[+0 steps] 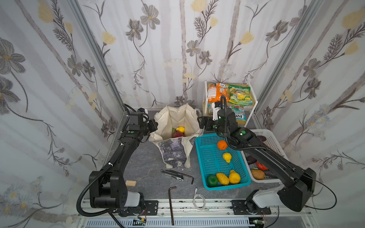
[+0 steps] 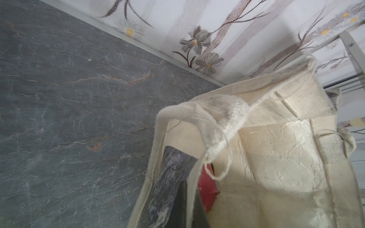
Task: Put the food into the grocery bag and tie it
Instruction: 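Reach the right gripper to the shelf toward the orange Fox's candy bag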
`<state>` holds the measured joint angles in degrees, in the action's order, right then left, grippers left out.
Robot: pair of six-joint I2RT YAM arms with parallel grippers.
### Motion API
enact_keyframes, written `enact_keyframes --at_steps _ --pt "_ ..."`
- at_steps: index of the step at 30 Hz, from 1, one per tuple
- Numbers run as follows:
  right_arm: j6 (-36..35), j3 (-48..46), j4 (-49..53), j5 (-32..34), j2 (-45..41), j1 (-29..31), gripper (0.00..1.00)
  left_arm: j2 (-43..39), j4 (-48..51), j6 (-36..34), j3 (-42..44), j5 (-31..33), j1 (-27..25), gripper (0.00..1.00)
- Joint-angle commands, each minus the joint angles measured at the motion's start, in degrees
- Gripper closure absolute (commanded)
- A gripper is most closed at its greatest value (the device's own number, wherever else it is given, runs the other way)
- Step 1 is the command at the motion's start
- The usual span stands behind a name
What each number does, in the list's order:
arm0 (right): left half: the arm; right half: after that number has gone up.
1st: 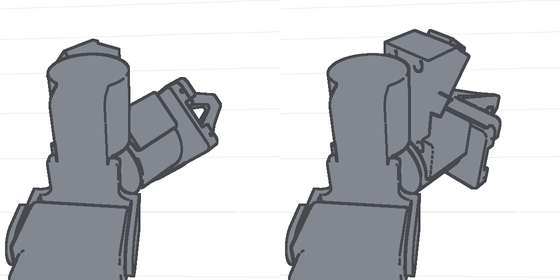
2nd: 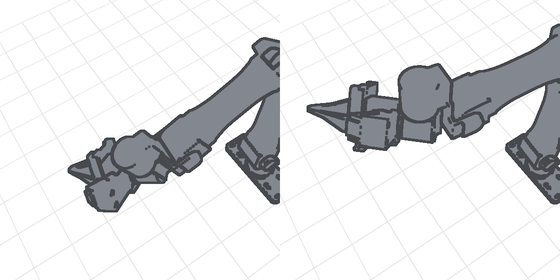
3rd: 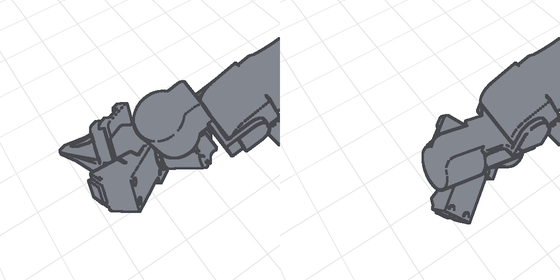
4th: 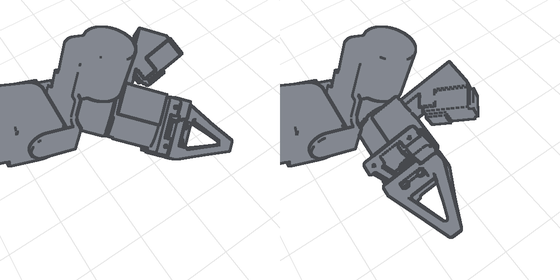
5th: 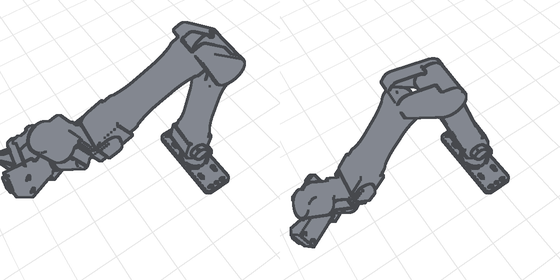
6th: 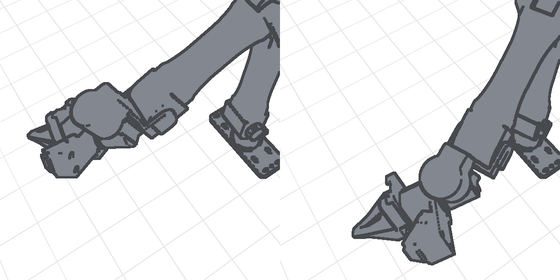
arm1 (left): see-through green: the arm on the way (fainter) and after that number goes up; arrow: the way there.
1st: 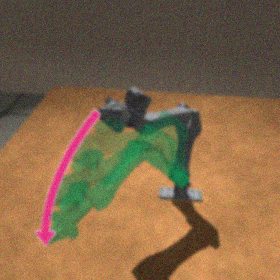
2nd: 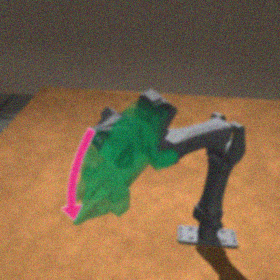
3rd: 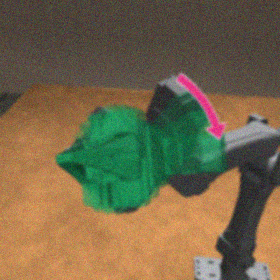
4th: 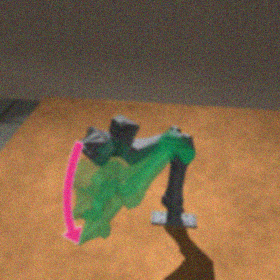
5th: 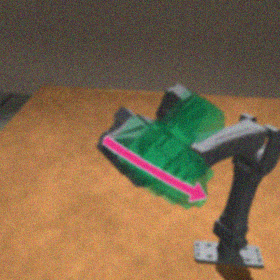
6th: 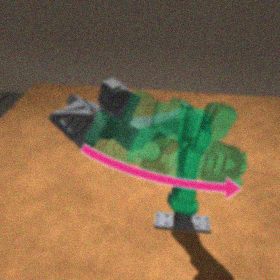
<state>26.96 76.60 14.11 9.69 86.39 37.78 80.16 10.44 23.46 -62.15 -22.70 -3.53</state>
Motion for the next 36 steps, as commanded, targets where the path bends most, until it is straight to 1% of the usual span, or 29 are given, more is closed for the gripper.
enact_keyframes --at_steps 1,3,5,7,11,13,15,18,21,23,29,32,36 --pt "-2.4 0.0 -3.9 6.7 -3.4 -0.9 0.00 -0.8 -1.6 -1.0 0.5 0.1 0.1 1.00" --pt "-4.0 3.0 -1.1 7.9 -4.2 -2.4 0.00 -1.2 -1.7 -1.1 0.8 0.4 0.1 1.00" --pt "-4.8 6.2 1.4 6.5 -4.3 -4.9 0.00 -1.7 -1.8 -1.4 1.2 0.5 0.1 1.00" --pt "-4.2 9.0 2.7 3.5 -4.1 -8.3 0.00 -2.1 -1.8 -2.3 1.5 0.4 0.1 1.00" --pt "-1.2 13.2 2.8 -6.6 -3.6 -16.1 0.01 -2.4 -2.0 -2.5 1.8 1.3 0.2 1.00" --pt "0.7 14.6 1.9 -11.4 -2.7 -20.1 0.06 -2.4 -2.0 -2.3 1.9 1.1 0.3 1.00" --pt "1.4 16.4 1.8 -14.3 -1.1 -22.2 0.15 -2.6 -2.0 -2.2 1.9 0.9 0.3 1.00" --pt "1.8 19.2 2.3 -15.7 1.6 -23.6 0.22 -3.0 -2.0 -2.6 2.0 1.0 0.3 1.00" --pt "3.1 21.9 2.6 -18.0 4.6 -24.0 0.24 -3.6 -2.1 -2.8 2.2 1.8 0.3 1.00" --pt "4.1 23.6 2.2 -20.1 8.1 -24.1 0.25 -3.8 -2.1 -2.9 2.2 2.1 0.3 1.00" --pt "6.8 26.4 1.5 -22.7 14.1 -24.4 0.29 -4.2 -2.1 -2.9 2.3 2.3 0.3 1.00" --pt "7.0 26.2 1.9 -21.5 15.6 -24.6 0.37 -4.5 -2.1 -3.0 2.3 2.1 0.3 1.00" --pt "7.8 25.0 2.0 -21.6 16.4 -25.3 0.37 -4.8 -2.1 -3.0 2.4 2.2 0.3 1.00"
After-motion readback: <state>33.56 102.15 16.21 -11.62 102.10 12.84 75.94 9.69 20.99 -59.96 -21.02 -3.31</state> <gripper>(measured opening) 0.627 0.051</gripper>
